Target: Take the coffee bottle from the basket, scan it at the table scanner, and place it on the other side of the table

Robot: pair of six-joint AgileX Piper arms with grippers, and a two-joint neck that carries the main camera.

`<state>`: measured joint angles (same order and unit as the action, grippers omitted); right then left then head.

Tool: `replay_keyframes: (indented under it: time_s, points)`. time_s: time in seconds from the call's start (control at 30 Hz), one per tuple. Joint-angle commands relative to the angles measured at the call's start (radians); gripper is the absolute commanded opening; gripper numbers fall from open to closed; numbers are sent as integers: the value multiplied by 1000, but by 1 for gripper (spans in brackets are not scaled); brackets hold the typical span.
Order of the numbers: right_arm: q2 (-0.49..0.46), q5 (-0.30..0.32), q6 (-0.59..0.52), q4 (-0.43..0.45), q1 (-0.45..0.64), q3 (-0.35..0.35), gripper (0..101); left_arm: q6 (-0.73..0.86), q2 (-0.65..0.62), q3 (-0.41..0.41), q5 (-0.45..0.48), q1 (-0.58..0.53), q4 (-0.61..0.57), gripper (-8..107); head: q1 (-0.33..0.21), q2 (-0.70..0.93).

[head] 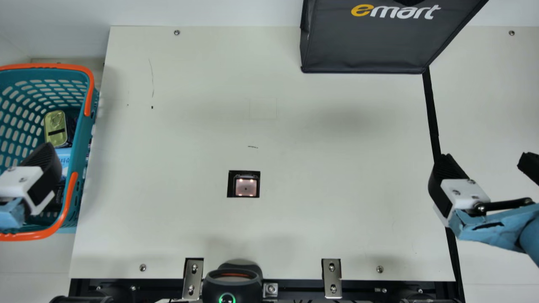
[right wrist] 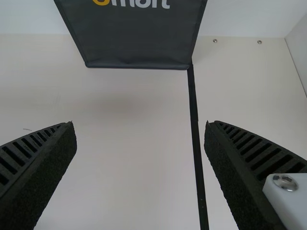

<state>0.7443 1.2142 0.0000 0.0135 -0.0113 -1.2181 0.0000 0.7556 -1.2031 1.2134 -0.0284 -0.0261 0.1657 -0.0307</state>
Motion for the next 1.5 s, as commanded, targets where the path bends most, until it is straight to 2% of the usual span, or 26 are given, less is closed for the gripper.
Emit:
replay_keyframes:
  time_s: [0.0, 0.47, 1.23, 1.47]
  points:
    - [0, 0, 0, 0, 0, 0, 95, 0, 0, 0, 0, 0, 0, 90, -27, 27]
    - [0, 0, 0, 0, 0, 0, 95, 0, 0, 0, 0, 0, 0, 90, -27, 352]
    - [0, 0, 0, 0, 0, 0, 95, -1, 1, 0, -1, -1, 1, 90, -27, 352]
    - [0, 0, 0, 0, 0, 0, 95, -57, 10, -3, 0, 59, 14, 90, -27, 352]
